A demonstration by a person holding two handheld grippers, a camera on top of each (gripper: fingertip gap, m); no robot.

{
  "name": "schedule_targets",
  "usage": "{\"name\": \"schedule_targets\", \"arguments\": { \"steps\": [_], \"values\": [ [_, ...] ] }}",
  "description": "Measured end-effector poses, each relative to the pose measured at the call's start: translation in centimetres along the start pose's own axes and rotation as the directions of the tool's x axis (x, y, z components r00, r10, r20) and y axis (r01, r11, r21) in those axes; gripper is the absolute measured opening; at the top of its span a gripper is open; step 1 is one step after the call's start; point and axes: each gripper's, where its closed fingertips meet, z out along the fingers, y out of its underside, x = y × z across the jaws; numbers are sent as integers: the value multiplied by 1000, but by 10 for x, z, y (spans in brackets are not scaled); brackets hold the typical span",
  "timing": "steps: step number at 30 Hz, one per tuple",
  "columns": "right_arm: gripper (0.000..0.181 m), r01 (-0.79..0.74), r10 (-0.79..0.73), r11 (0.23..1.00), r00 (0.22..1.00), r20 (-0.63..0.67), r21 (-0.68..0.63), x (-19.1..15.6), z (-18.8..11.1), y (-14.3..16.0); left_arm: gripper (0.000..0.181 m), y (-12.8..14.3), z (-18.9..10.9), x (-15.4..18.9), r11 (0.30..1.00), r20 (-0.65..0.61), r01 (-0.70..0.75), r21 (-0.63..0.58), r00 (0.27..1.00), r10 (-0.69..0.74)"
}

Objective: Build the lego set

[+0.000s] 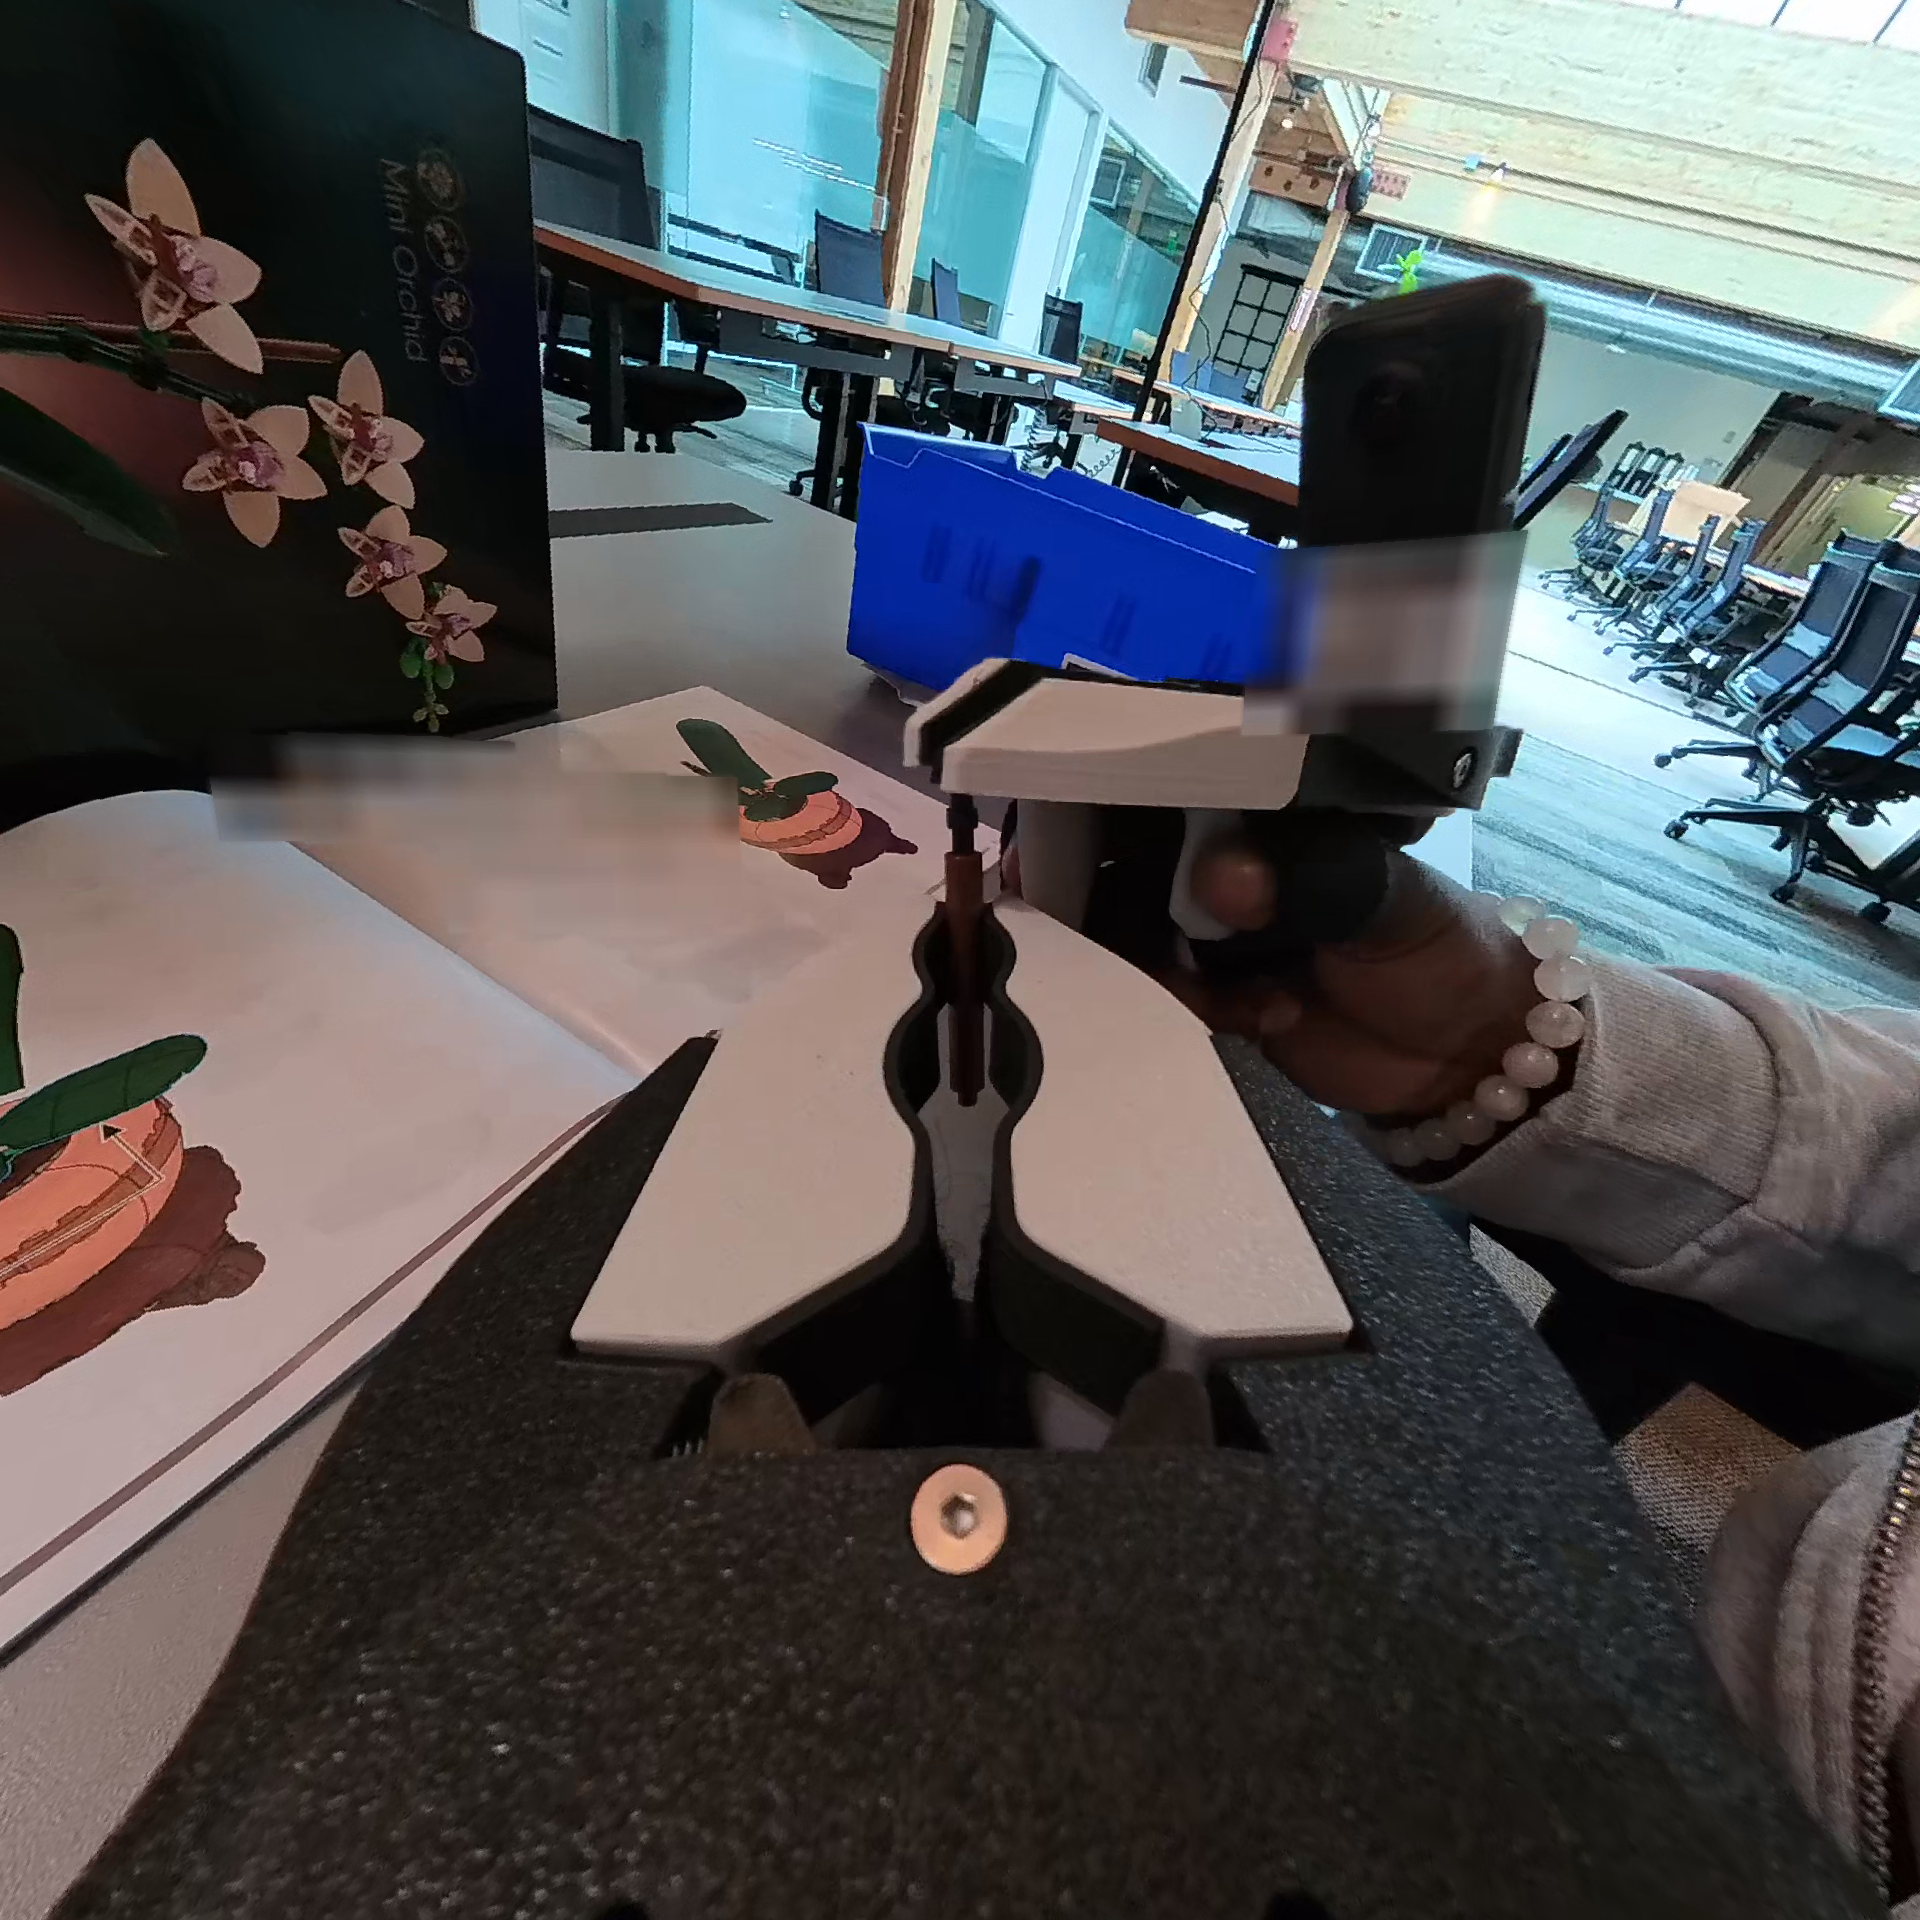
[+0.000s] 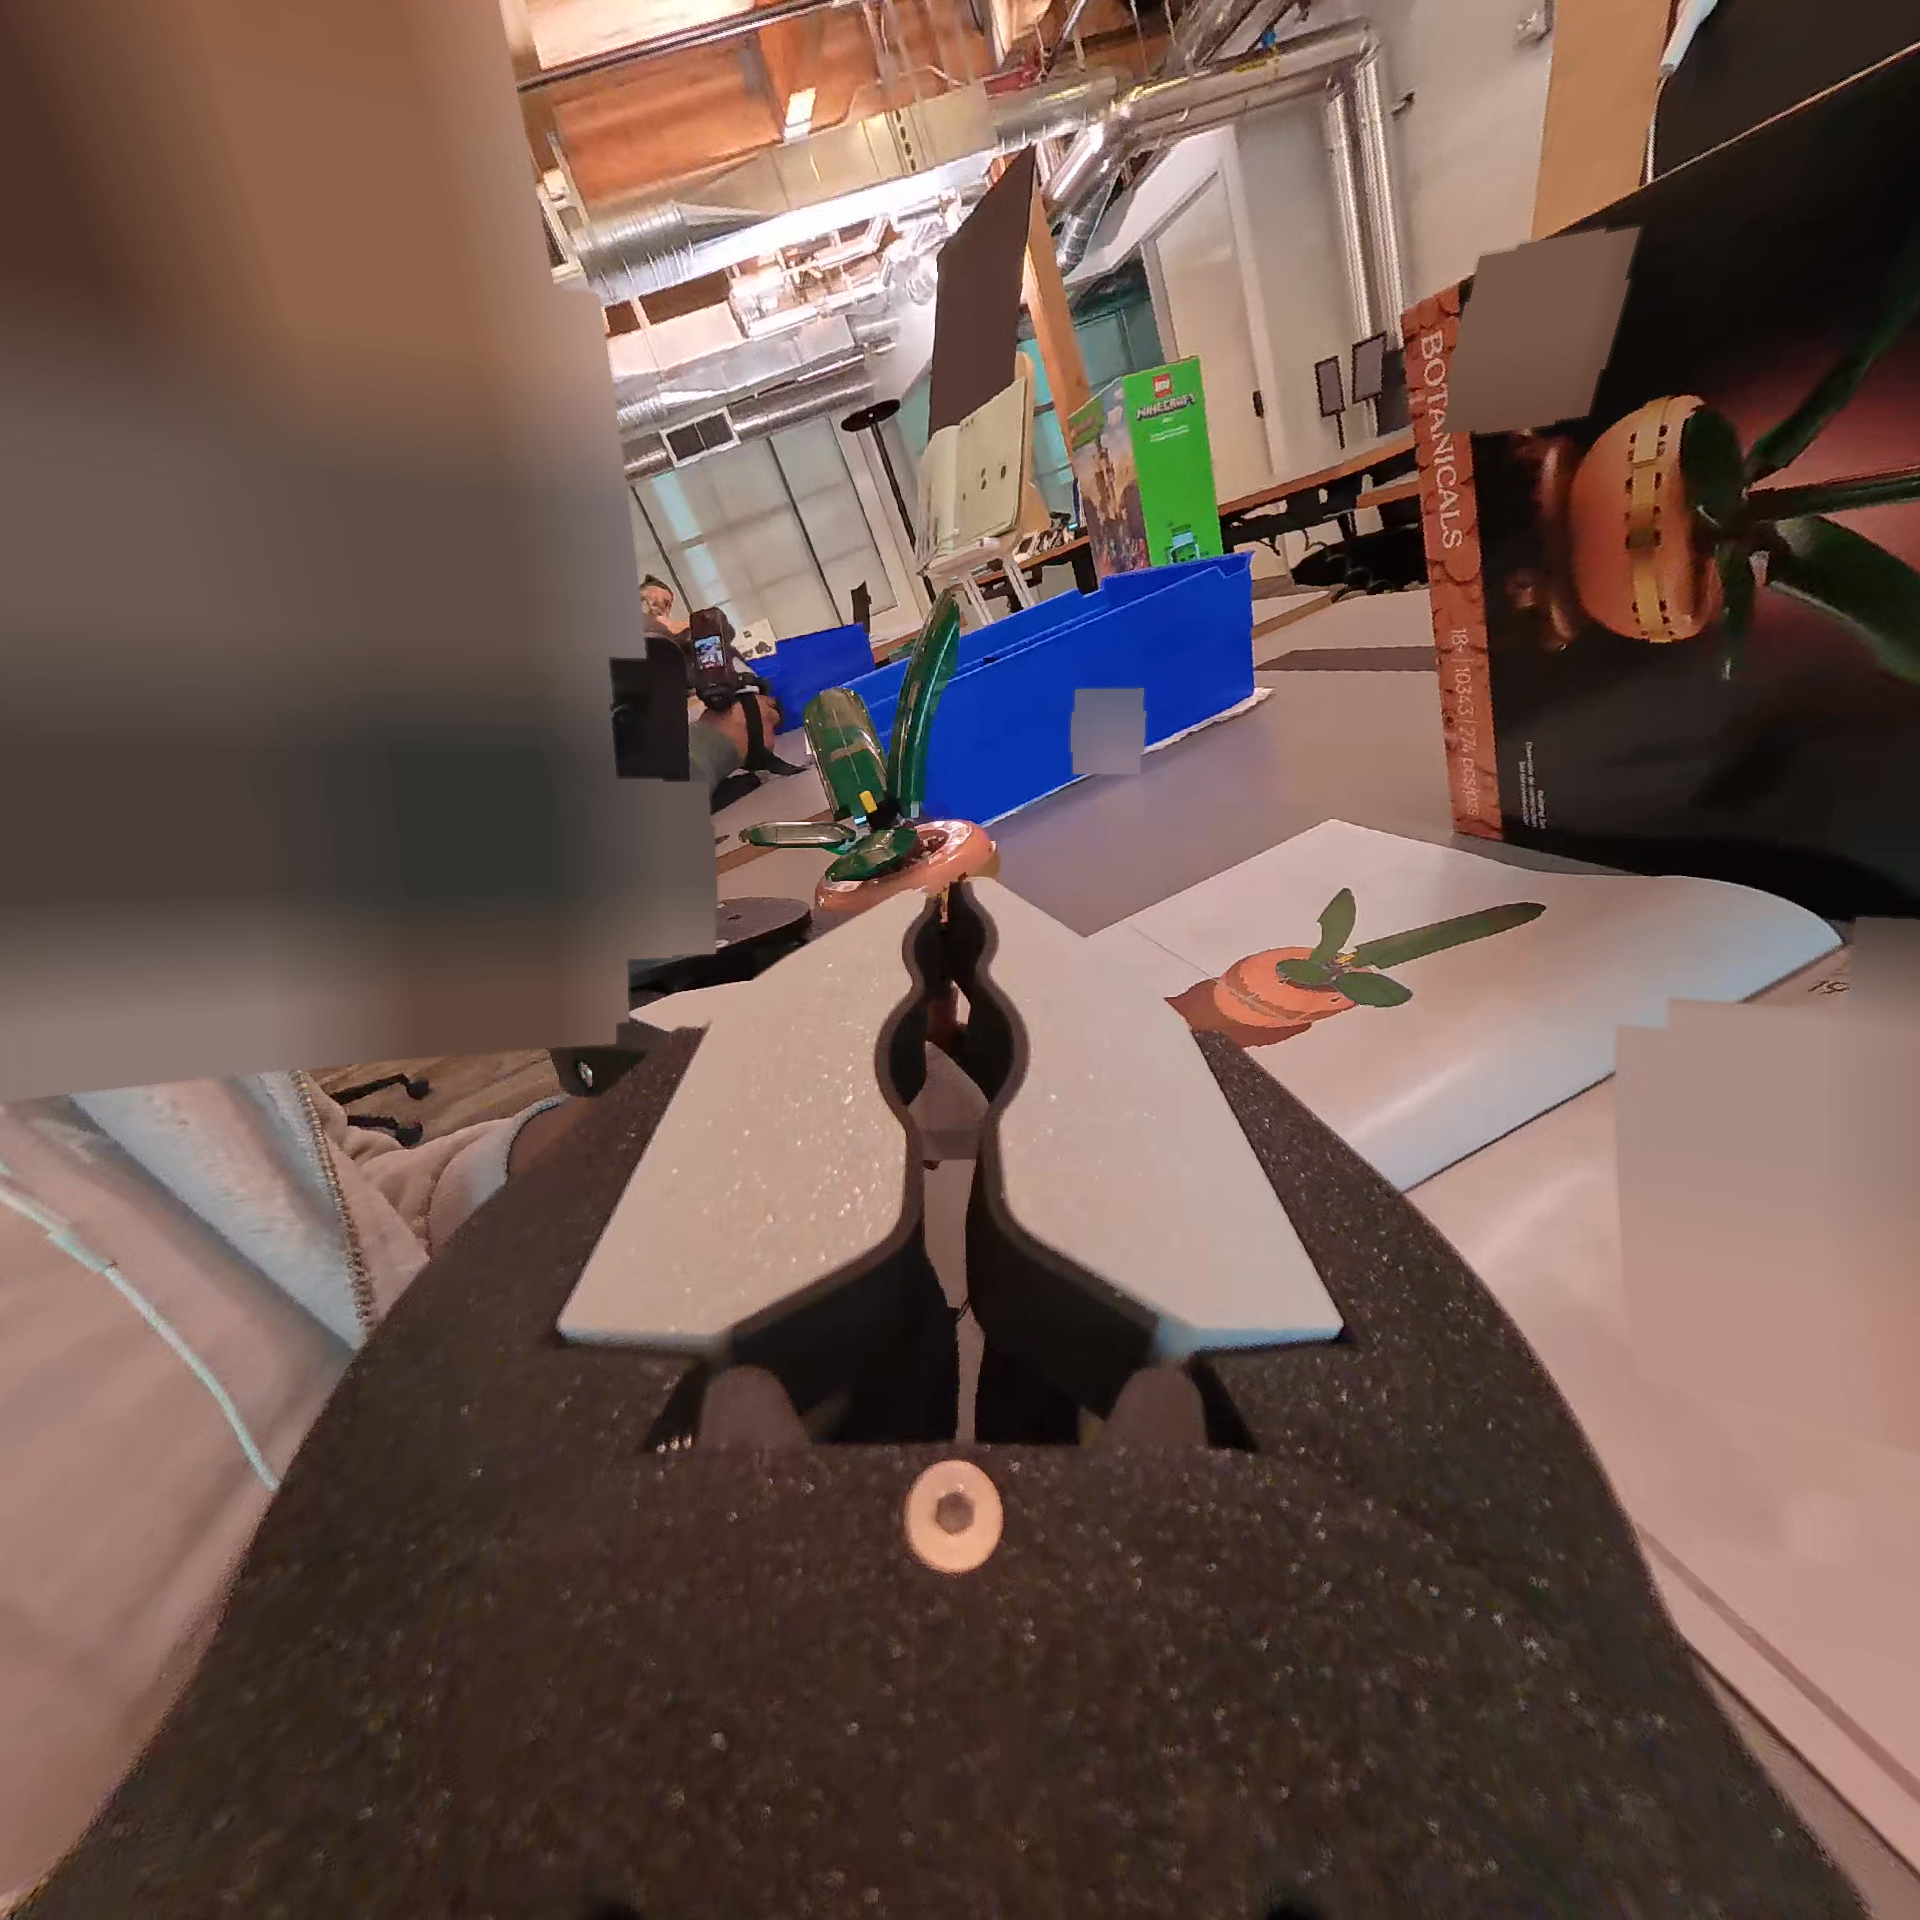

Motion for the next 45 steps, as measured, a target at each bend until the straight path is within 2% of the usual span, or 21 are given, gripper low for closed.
{"name": "schedule_targets", "arguments": {
  "steps": [15,23,27,29,31,34,35,38,40,43,45],
  "values": [
    [1,-44,42,997,998,38,57,-5,-4,0,3,1,0,6,1000,-29,-27,-4,999,26],
    [1,34,-37,996,999,33,83,-8,-6,-1,3,0,0,10,999,-51,-35,0,998,35],
    [6,135,-140,985,989,43,105,-16,-8,-4,3,0,-1,12,999,-65,-47,8,997,47],
    [21,215,-226,955,973,34,205,-24,-15,-21,3,0,-1,14,998,-68,-55,7,996,56],
    [55,314,-318,903,947,-35,292,-28,-24,-42,3,0,-1,15,998,-72,-61,8,996,61],
    [103,444,-425,869,896,-129,220,-23,-27,-52,3,1,-1,16,998,-77,-62,3,995,62],
    [109,476,-452,860,878,-160,184,-20,-28,-53,3,1,0,16,998,-81,-62,0,995,62],
    [102,548,-522,821,834,-179,161,-20,-33,-56,3,1,1,17,998,-88,-71,-2,994,70],
    [96,510,-488,848,858,-161,146,-14,-37,-54,3,2,2,19,997,-98,-74,-8,993,73],
    [51,311,-311,950,950,-16,18,-9,-37,-26,3,4,3,21,997,-121,-69,-26,991,65],
    [20,161,-166,984,983,81,72,-15,-35,-20,3,5,4,21,998,-134,-59,-36,990,54]
  ]
}}
